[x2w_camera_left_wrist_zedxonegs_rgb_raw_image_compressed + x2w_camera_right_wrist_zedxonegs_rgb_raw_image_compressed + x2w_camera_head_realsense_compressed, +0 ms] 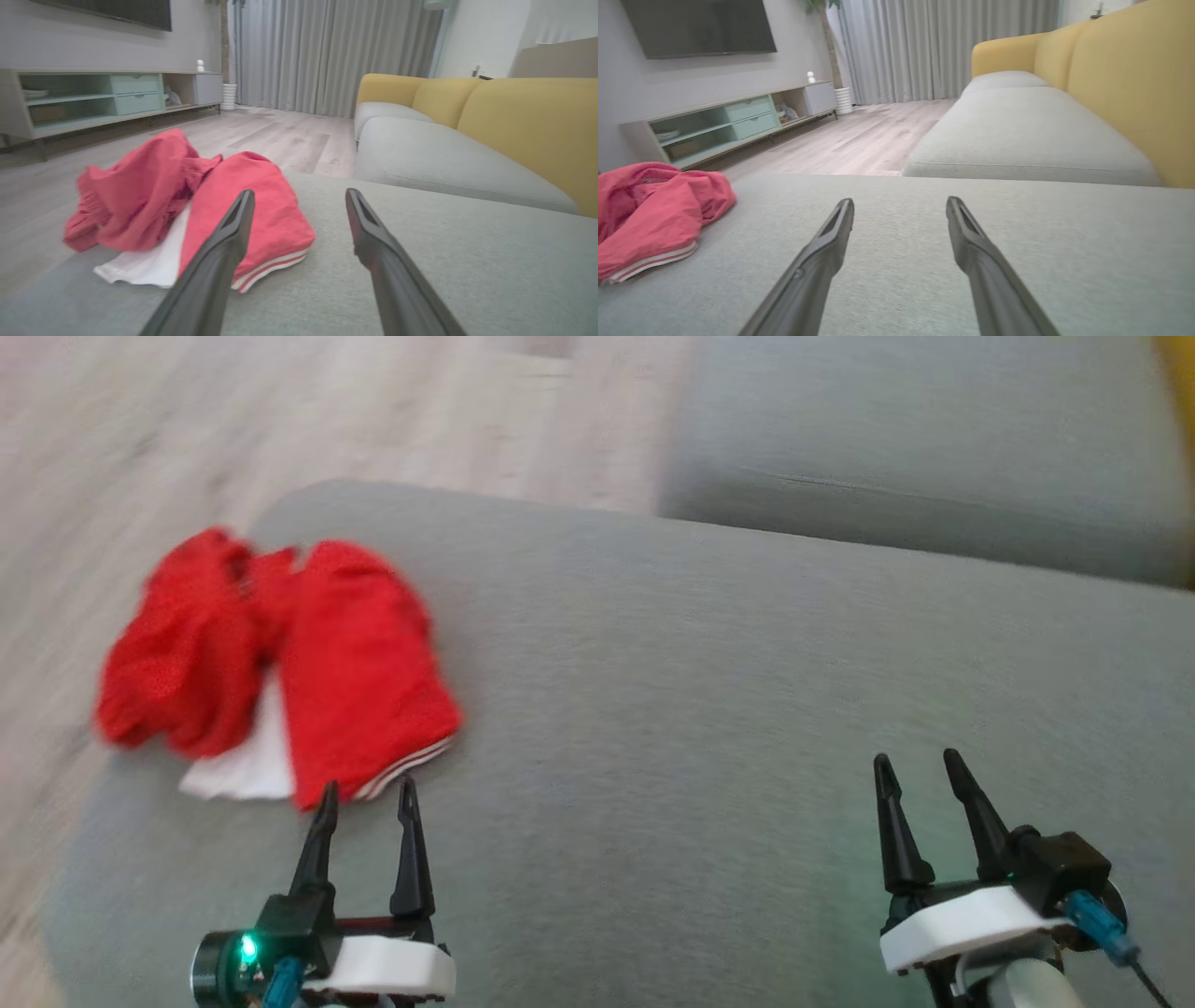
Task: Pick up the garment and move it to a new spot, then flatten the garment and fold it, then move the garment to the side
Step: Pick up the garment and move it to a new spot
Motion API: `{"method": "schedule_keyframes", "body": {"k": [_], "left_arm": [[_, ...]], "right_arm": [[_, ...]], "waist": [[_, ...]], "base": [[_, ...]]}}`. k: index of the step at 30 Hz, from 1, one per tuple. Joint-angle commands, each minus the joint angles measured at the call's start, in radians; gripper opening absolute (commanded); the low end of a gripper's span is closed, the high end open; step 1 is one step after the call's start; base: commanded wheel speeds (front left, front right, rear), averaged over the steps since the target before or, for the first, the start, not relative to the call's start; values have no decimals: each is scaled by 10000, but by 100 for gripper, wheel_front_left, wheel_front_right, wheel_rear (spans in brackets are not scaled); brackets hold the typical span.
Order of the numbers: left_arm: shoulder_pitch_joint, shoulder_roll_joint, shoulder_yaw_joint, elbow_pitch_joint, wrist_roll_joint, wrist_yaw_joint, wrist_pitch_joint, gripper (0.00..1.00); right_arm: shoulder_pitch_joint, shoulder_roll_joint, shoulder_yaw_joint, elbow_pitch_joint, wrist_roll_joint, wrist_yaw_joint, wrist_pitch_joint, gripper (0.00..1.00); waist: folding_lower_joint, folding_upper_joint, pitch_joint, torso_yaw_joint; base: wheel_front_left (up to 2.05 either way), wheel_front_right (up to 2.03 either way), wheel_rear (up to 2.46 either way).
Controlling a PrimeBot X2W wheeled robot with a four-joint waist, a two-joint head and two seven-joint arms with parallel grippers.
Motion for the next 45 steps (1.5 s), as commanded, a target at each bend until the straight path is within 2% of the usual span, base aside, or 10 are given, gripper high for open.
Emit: {"method": "schedule_keyframes", "body": {"k": [1,6,14,23,30,38,42,43,44,45], "left_arm": [[-313,57,366,-381,103,45,-95,100],[-197,57,666,-730,293,101,-95,100],[-248,57,1254,-1753,380,607,-95,100],[-3106,513,1745,-2181,1553,-139,-95,100],[-7374,1278,2140,2089,1424,-589,735,100],[-10148,2424,2545,7045,1572,69,4192,100],[-10289,2774,2848,8313,1308,258,4649,100],[-10316,2796,2988,8467,1160,298,4509,23],[-10354,2765,3158,8593,953,264,4328,0],[-10354,2765,3158,8593,953,264,4328,0]], "right_arm": [[-275,-87,258,-348,-86,77,-109,100],[-380,-87,238,-384,-32,77,-109,100],[-950,-87,272,-342,-401,77,-109,100],[-1752,-483,-679,-1008,-1485,77,-109,100],[-2337,-1648,-849,-1546,-1622,77,-109,100],[-2635,-2146,-1161,-2002,-1450,77,-109,100],[-2654,-2124,-1362,-2117,-1413,77,-109,100],[-2684,-2119,-1418,-2139,-1399,77,-109,100],[-2697,-2119,-1466,-2160,-1389,77,-109,100],[-2697,-2119,-1466,-2160,-1389,77,-109,100]], "waist": [[0,0,-2,1108],[0,0,163,2172],[0,0,1008,2552],[0,0,2930,2473],[0,0,4555,1590],[0,0,5713,475],[0,0,6020,172],[0,0,6086,137],[0,0,6131,132],[0,0,6131,132]], "base": [[0,0,0],[0,0,0],[0,0,0],[0,0,0],[0,0,0],[0,0,0],[0,0,0],[0,0,0],[0,0,0],[0,0,0]]}}
